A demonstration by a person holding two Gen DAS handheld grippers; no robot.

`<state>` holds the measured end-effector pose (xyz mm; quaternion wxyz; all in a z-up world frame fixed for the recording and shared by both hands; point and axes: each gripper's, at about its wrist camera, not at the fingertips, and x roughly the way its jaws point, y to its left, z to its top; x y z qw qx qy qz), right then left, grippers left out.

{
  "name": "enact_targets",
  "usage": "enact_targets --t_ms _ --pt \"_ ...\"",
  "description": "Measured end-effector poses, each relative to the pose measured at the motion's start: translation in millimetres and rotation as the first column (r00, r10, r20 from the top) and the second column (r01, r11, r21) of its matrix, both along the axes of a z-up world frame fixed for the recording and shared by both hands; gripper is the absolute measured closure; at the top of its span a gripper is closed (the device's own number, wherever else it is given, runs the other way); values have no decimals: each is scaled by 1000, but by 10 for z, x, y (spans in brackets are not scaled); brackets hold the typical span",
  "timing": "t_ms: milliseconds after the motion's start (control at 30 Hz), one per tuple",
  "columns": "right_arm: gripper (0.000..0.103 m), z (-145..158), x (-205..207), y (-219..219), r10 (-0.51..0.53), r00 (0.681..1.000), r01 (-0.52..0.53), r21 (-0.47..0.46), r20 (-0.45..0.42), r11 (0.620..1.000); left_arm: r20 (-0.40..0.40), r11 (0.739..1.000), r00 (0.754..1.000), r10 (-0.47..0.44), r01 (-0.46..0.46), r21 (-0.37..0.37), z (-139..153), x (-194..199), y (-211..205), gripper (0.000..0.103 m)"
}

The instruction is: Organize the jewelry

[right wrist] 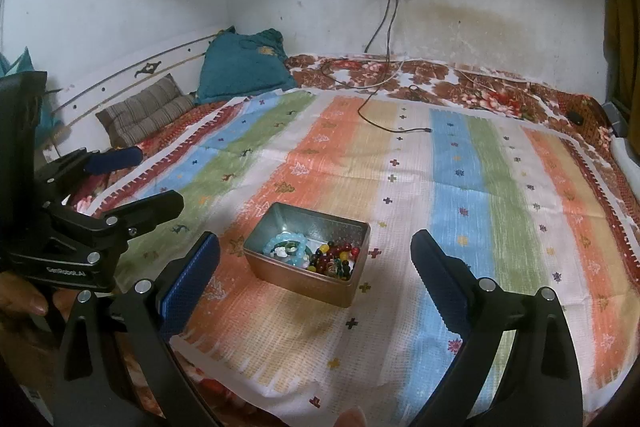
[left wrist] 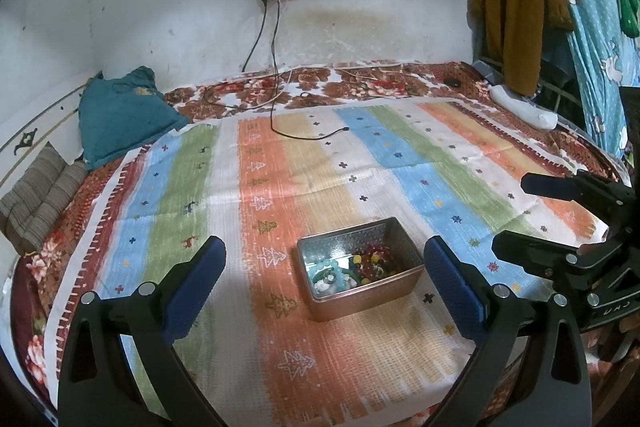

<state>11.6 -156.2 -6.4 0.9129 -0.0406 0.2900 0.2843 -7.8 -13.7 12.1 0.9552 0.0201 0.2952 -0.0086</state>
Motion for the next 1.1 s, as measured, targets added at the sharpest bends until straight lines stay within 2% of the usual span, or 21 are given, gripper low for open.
enact_targets --t_ms 333,1100 --pt "6 67 -71 15 21 999 -21 10 44 1000 4 1000 1000 -7 7 6 19 13 7 6" --pt "6 33 -92 34 26 998 -26 3 49 1000 11 1000 1000 -13 13 2 40 -30 9 6"
